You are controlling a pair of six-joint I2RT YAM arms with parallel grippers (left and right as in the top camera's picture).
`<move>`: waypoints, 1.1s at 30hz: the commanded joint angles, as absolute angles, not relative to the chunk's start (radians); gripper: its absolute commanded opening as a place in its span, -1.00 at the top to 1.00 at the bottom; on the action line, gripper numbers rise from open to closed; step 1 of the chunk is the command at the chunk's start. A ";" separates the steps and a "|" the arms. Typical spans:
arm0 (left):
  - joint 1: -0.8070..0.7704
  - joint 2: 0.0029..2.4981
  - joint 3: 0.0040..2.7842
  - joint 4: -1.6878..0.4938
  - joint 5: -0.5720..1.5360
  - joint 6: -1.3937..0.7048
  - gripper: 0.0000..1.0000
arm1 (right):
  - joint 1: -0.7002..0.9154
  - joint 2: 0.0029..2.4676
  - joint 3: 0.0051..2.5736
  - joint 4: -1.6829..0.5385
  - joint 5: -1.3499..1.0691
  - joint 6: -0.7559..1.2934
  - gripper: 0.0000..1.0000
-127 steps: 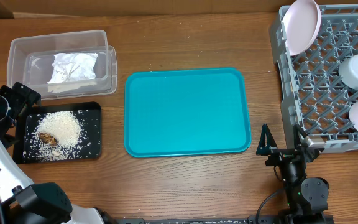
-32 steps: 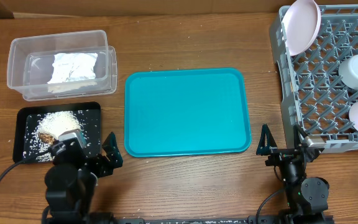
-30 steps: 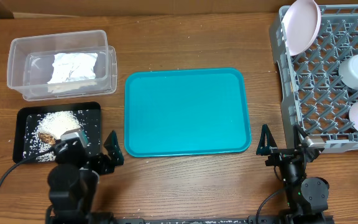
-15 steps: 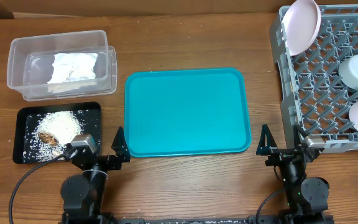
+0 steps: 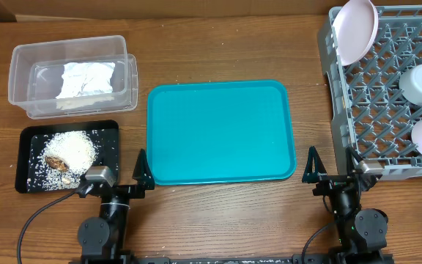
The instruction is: Sort waste into correct bins and load items into the dishwasher
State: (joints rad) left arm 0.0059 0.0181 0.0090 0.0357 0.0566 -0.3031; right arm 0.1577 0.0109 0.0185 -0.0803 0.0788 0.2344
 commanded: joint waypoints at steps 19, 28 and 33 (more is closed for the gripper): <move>-0.048 0.003 0.004 0.068 0.017 -0.213 -1.00 | 0.154 0.003 0.008 -0.076 0.084 0.228 -1.00; -0.053 0.003 0.004 0.008 0.019 -0.212 -0.99 | 0.154 0.003 0.008 -0.076 0.084 0.228 -1.00; -0.053 0.003 0.004 -0.052 0.019 -0.213 -0.99 | 0.154 0.003 0.008 -0.076 0.084 0.228 -1.00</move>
State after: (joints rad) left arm -0.0463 0.0151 0.0090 -0.0170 0.0257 -0.2317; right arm 0.1577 0.0109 0.0185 -0.0799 0.0788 0.2344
